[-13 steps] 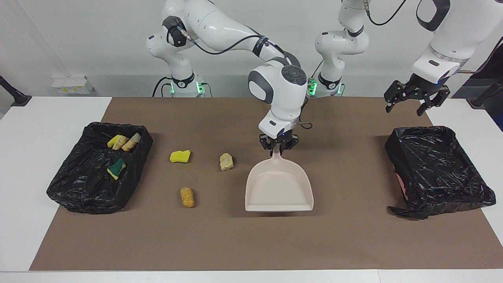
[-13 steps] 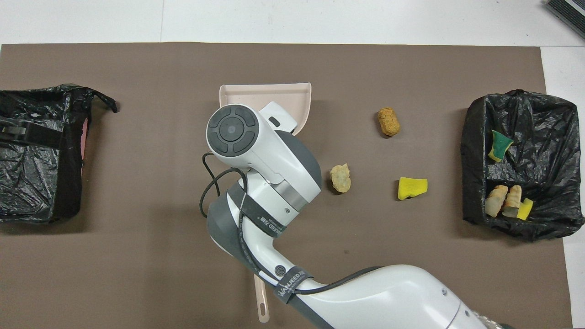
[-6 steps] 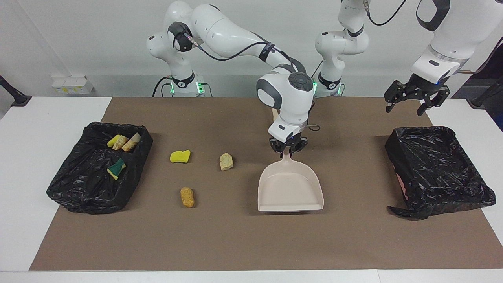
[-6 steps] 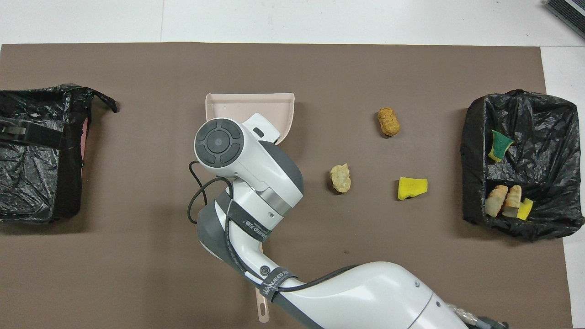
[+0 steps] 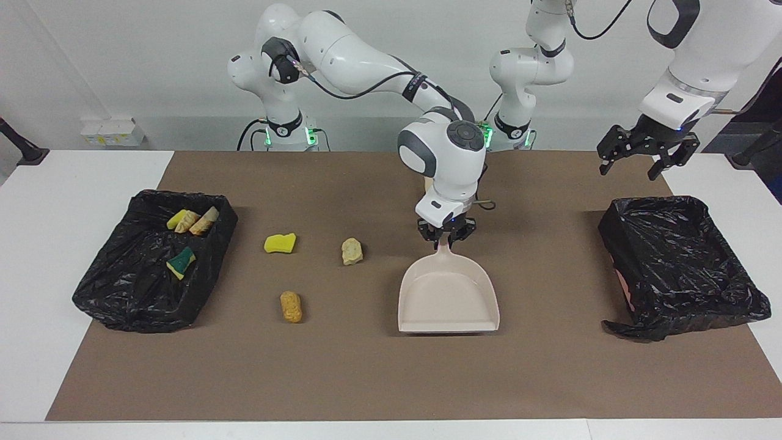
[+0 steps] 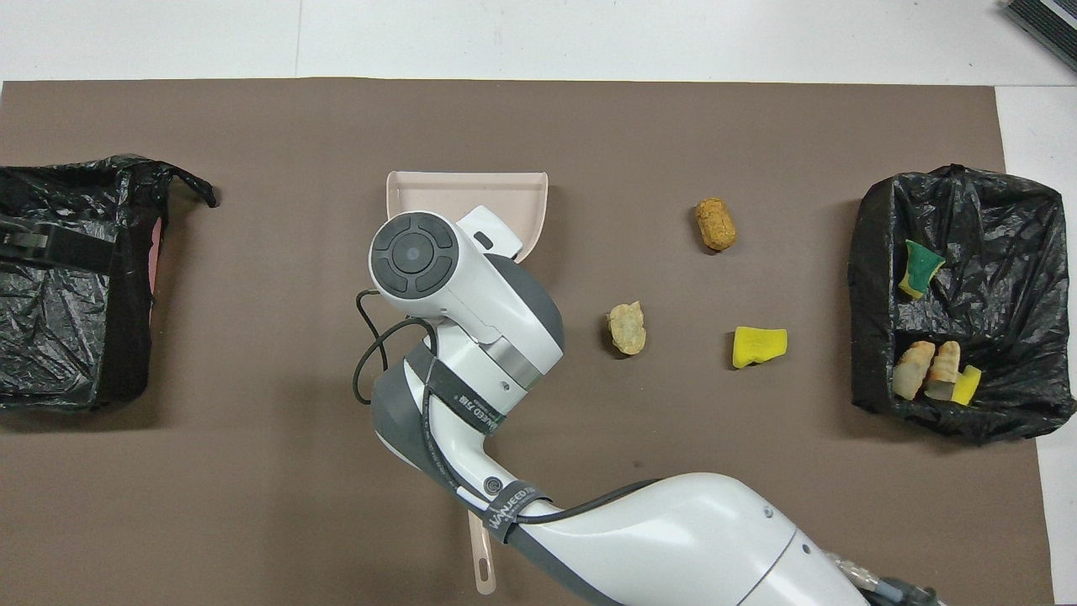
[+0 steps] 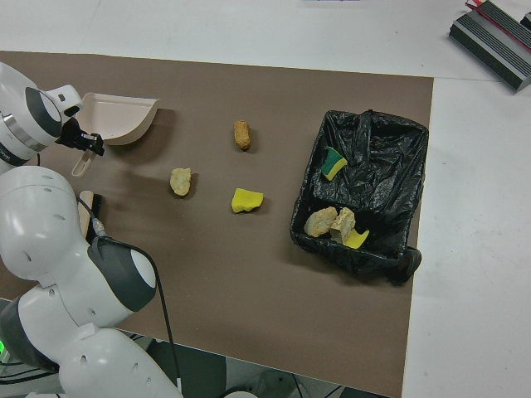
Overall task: Sweep and dump trash in bin
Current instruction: 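Lower the dustpan onto the table and release it with the right gripper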
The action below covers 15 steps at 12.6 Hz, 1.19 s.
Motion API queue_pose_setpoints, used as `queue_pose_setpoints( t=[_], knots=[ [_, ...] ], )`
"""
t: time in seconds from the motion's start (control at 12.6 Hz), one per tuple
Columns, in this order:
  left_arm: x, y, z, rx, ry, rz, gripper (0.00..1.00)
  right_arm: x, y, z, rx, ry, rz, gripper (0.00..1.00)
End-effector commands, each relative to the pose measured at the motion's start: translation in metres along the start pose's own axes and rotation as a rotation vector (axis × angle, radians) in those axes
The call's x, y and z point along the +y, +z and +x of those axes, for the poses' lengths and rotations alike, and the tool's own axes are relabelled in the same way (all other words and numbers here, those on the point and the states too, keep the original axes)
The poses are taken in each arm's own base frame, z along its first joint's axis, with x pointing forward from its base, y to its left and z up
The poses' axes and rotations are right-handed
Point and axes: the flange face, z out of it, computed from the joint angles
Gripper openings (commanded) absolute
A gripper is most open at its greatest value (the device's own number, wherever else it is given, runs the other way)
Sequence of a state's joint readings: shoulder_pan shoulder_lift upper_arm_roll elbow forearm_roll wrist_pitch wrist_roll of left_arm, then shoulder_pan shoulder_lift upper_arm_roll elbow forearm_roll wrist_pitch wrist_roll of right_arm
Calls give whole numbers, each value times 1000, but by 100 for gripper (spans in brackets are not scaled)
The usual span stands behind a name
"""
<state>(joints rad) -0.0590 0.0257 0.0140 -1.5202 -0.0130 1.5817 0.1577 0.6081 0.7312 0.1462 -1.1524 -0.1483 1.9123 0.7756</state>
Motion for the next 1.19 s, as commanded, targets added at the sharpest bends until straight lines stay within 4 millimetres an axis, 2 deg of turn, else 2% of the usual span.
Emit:
queue_pose_setpoints(
  t=[0.0,0.32,0.55,0.79,0.95,1.03,1.11],
  knots=[
    [-2,-2,-8,-6,3,15,100,1,9,4,3,9,36,13],
    [-1,-2,-8,-5,5,15,100,-1,9,3,10,6,35,29],
    [1,1,-10,-17,20,13,100,2,-5,5,17,14,49,48],
    [-1,9,-9,-10,15,11,100,10,-35,-1,28,29,52,70],
    [5,25,2,8,24,11,100,29,-60,-14,32,38,42,76],
    [7,36,8,12,29,9,100,45,-74,-26,21,47,39,76],
    [9,45,12,10,30,8,100,55,-85,-46,-14,56,59,76]
  ],
)
